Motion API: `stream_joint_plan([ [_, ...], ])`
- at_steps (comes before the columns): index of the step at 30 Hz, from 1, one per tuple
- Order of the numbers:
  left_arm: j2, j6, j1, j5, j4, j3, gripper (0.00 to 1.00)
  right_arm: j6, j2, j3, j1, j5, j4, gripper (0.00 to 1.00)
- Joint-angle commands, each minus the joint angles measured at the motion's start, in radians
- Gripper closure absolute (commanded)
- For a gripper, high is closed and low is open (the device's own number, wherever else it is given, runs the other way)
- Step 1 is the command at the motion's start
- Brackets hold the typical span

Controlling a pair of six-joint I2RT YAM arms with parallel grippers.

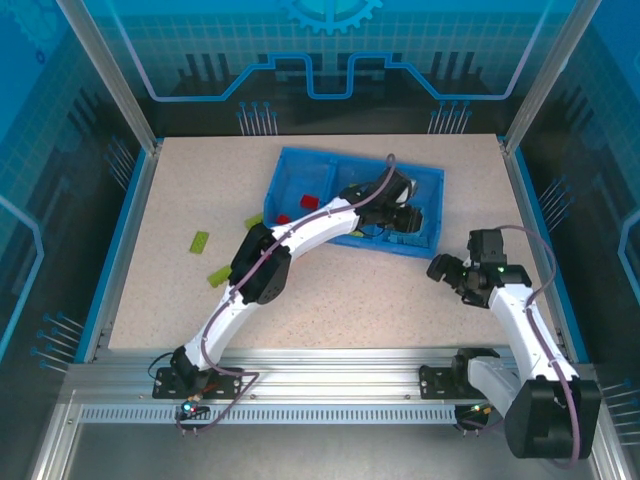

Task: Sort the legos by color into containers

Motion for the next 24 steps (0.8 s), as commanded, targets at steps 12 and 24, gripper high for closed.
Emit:
stream_joint_plan([
  [12, -0.297, -0.101, -0.02, 0.118, 0.347, -0.276, 0.01, 0.016, -0.059, -0.022, -0.003, -0.106, 0.028, 0.09],
  [24, -0.659, -0.025, 0.032, -0.064, 0.307, -0.608, 0.01, 0.076, -0.01, 0.059, 0.243, -0.03, 0.097, 0.11],
])
